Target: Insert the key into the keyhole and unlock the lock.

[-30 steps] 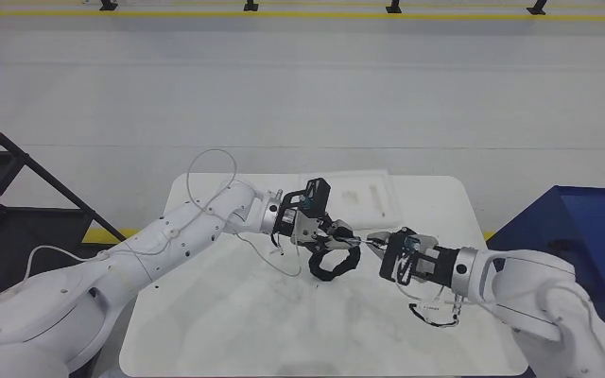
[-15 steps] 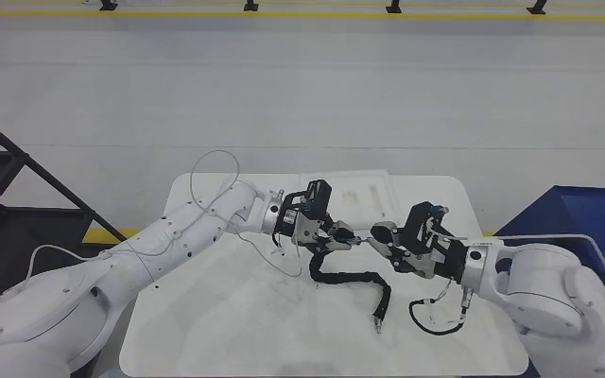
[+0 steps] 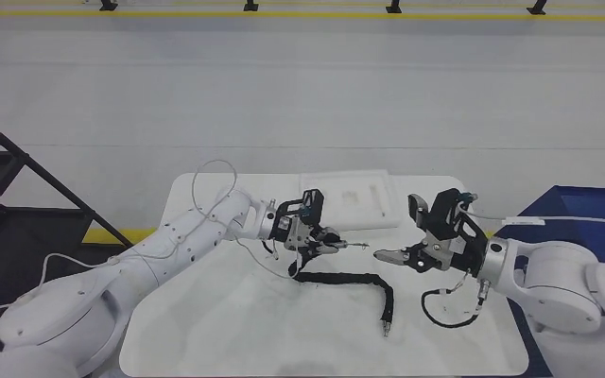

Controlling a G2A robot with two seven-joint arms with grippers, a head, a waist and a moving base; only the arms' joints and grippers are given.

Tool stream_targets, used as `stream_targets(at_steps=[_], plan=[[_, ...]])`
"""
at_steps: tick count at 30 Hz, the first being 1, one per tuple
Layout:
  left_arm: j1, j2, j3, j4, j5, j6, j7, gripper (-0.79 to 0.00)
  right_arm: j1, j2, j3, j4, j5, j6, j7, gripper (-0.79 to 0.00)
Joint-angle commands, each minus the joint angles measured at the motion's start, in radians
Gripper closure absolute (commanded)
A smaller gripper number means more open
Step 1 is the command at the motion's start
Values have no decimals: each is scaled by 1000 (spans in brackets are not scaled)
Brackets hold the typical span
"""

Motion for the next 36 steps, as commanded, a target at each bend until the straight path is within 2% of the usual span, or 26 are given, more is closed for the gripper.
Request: stream_targets(at_steps=[1,10,11,12,13,19,23,26,32,36], plan=[[11,-9,0,12,-2,0,-37,0,-2,1,6,5,7,1,-3,-785],[60,-63,0,56,-19,0,-213,-9,-1,1,14,34,40,9,-19,-785],[63,-69,0,61,-28,0,-226,-286,1,1,13,39,44,9,-20,-785],[67,-75,0,66,-38,0,-242,-653,4,1,11,44,49,9,-21,-785],[70,-81,0,73,-49,0,-260,-785,8,1,7,51,54,7,-22,-785],[67,-102,0,106,-154,0,-307,-785,72,0,-30,117,47,-23,-9,-785],[32,-90,0,113,-191,0,-265,-785,149,-4,-73,191,38,-69,-7,-785],[-23,-63,0,132,-194,0,-194,-785,223,-8,-122,263,26,-130,1,-785],[-139,10,0,140,-127,0,-23,-785,404,-26,-240,422,48,-242,-4,-785],[-193,53,0,138,-85,0,97,-785,514,-42,-312,542,72,-305,-20,-785]])
